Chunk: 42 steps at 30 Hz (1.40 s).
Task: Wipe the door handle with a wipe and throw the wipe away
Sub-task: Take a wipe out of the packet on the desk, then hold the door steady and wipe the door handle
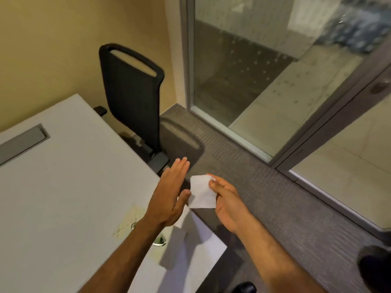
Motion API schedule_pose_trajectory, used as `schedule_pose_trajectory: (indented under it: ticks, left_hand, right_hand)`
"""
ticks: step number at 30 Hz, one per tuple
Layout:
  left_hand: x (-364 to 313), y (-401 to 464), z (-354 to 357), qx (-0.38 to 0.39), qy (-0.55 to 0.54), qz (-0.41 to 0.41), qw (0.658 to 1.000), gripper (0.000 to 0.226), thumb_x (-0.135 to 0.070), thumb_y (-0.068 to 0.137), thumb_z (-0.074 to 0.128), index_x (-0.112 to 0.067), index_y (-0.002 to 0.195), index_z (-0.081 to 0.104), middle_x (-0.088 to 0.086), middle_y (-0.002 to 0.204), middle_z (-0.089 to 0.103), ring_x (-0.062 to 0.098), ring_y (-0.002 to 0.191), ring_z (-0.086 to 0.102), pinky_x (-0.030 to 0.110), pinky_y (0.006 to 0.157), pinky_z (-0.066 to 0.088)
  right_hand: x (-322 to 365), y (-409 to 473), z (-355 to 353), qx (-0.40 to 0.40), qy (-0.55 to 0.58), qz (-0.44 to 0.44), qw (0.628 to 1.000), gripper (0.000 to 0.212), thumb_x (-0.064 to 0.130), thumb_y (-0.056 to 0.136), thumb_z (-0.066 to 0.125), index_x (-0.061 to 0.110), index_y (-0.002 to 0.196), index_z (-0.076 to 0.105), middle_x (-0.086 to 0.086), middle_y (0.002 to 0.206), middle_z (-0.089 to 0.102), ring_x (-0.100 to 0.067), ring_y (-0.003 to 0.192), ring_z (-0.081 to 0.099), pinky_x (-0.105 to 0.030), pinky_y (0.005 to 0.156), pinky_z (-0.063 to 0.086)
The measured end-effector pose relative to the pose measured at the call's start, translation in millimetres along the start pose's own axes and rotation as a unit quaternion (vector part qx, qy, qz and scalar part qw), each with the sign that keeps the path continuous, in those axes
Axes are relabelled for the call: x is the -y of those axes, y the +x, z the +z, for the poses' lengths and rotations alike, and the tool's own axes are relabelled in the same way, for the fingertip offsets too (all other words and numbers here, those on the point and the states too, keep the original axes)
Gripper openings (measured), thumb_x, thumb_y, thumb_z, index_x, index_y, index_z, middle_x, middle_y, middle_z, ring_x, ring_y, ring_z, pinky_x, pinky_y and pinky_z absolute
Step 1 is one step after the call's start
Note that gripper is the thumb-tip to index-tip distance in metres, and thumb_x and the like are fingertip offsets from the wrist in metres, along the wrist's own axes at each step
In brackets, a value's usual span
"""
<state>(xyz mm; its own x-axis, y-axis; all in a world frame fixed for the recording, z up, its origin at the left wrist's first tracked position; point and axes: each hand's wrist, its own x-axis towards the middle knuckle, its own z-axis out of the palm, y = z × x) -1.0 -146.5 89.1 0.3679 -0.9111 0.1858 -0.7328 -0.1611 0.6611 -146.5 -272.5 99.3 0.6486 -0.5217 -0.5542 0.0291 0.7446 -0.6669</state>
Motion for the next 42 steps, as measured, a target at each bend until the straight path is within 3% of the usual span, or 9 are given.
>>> schedule_pose_trajectory:
  ticks: [3,9,13,16,19,23,25,36,42]
  left_hand:
    - [-51,53,-9,0.007,0.015,0.063,0.998,0.086,-0.07,0.106,0.017,-0.008,0.164,0.028,0.004,0.173,0.022,0.019,0.161,0.014,0.034,0.131,0.005]
    - [-173,142,-3,0.018,0.023,0.184,0.982,0.092,-0.074,0.104,0.017,-0.004,0.163,0.03,0.007,0.172,0.025,0.02,0.161,0.014,0.034,0.13,0.006]
    - [-271,201,19,0.027,0.018,0.263,0.964,0.094,-0.075,0.103,0.017,-0.002,0.163,0.028,0.005,0.171,0.025,0.021,0.161,0.015,0.039,0.13,0.009]
    - [-327,238,42,0.029,0.025,0.327,0.944,0.093,-0.073,0.104,0.017,-0.001,0.162,0.031,0.006,0.17,0.028,0.023,0.16,0.018,0.046,0.129,0.014]
    - [-373,280,69,0.042,0.025,0.382,0.923,0.092,-0.073,0.104,0.017,-0.003,0.162,0.032,0.005,0.17,0.028,0.022,0.16,0.019,0.046,0.128,0.014]
    - [-407,339,102,0.067,0.044,0.431,0.899,0.093,-0.075,0.103,0.014,-0.006,0.163,0.032,0.006,0.17,0.029,0.02,0.16,0.017,0.046,0.129,0.014]
    - [-420,375,121,0.084,0.06,0.454,0.885,0.094,-0.076,0.102,0.012,-0.007,0.163,0.032,0.007,0.17,0.029,0.02,0.16,0.017,0.048,0.129,0.015]
    - [-469,598,208,0.126,0.145,0.563,0.804,0.088,-0.073,0.103,0.012,-0.012,0.164,0.032,0.006,0.171,0.027,0.02,0.16,0.018,0.047,0.129,0.017]
    - [-495,685,250,0.116,0.216,0.618,0.747,0.078,-0.062,0.106,0.023,-0.011,0.164,0.029,0.009,0.171,0.023,0.022,0.159,0.015,0.04,0.129,0.008]
  right_hand:
    - [64,-27,-12,0.018,0.083,-0.012,0.996,0.035,0.015,0.084,0.062,0.006,0.118,0.067,-0.017,0.113,0.075,-0.028,0.099,0.073,-0.048,0.095,0.054]
    - [183,-104,-57,-0.016,0.192,-0.083,0.978,0.031,0.016,0.087,0.062,0.002,0.113,0.072,-0.014,0.112,0.076,-0.021,0.095,0.075,-0.037,0.089,0.058]
    - [261,-159,-103,-0.062,0.225,-0.162,0.959,0.026,0.016,0.099,0.051,0.007,0.111,0.073,-0.01,0.111,0.077,-0.021,0.093,0.076,-0.033,0.067,0.063]
    - [304,-186,-141,-0.095,0.24,-0.202,0.945,0.028,0.019,0.103,0.046,0.011,0.121,0.066,-0.009,0.119,0.074,-0.023,0.108,0.07,-0.033,0.069,0.063]
    - [344,-199,-181,-0.148,0.263,-0.238,0.923,0.03,0.021,0.103,0.049,0.01,0.13,0.058,-0.007,0.124,0.069,-0.024,0.111,0.066,-0.033,0.059,0.063]
    - [383,-198,-225,-0.167,0.269,-0.3,0.9,0.025,0.016,0.099,0.059,0.007,0.122,0.061,0.0,0.09,0.079,-0.011,0.076,0.076,-0.028,0.058,0.061]
    - [403,-191,-246,-0.167,0.264,-0.327,0.892,0.019,0.01,0.095,0.061,0.009,0.114,0.064,0.002,0.078,0.079,-0.01,0.072,0.076,-0.028,0.06,0.061]
    - [492,-93,-357,-0.336,0.247,-0.393,0.819,0.027,-0.001,0.094,0.054,0.013,0.113,0.068,-0.007,0.104,0.079,-0.019,0.091,0.075,-0.034,0.067,0.062]
    - [530,-40,-416,-0.453,0.183,-0.353,0.798,0.025,-0.003,0.091,0.052,0.007,0.105,0.071,-0.009,0.092,0.077,-0.021,0.078,0.071,-0.035,0.069,0.06]
